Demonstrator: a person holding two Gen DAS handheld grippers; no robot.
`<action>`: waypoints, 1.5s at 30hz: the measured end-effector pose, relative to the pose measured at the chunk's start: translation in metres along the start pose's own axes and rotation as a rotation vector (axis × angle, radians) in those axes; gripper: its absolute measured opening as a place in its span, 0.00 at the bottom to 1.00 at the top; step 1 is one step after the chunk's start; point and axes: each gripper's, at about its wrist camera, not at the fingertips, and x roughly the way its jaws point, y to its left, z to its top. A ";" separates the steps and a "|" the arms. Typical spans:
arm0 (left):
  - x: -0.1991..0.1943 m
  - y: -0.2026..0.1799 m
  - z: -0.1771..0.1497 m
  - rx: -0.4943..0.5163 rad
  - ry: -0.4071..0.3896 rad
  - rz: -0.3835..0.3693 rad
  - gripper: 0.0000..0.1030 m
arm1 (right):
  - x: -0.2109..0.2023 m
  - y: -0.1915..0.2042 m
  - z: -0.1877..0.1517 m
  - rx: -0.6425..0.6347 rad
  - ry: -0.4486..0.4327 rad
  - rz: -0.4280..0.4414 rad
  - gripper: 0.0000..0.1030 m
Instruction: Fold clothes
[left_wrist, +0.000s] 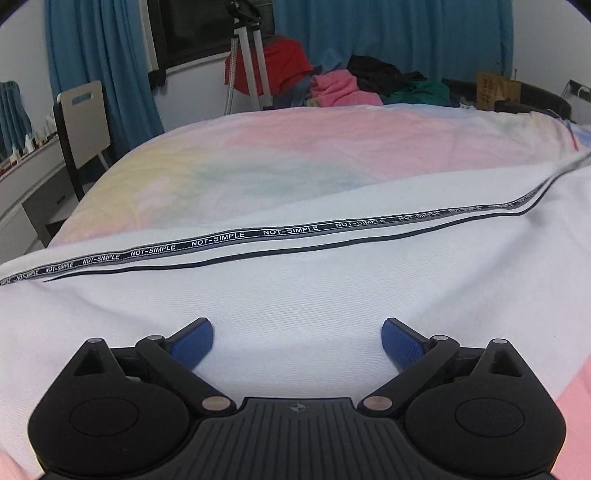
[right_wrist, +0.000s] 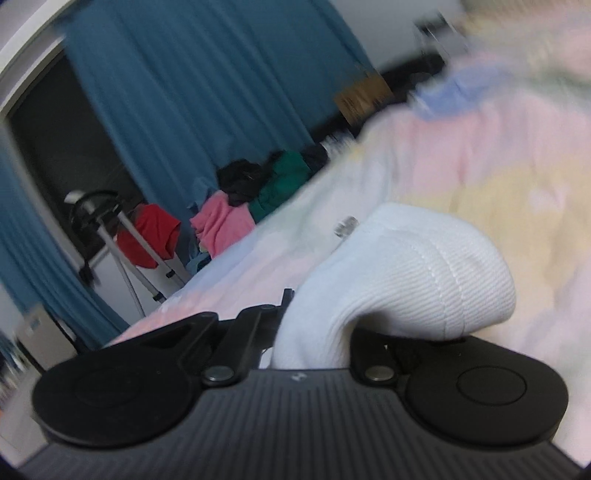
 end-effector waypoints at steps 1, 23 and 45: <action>0.000 0.000 0.000 0.004 -0.006 0.002 0.97 | -0.006 0.014 0.001 -0.065 -0.029 0.002 0.12; -0.083 0.093 0.040 -0.349 -0.164 -0.045 0.96 | -0.070 0.225 -0.288 -1.414 -0.087 0.273 0.12; -0.094 0.078 0.024 -0.359 -0.197 -0.313 0.92 | -0.145 0.227 -0.183 -0.872 0.319 0.499 0.73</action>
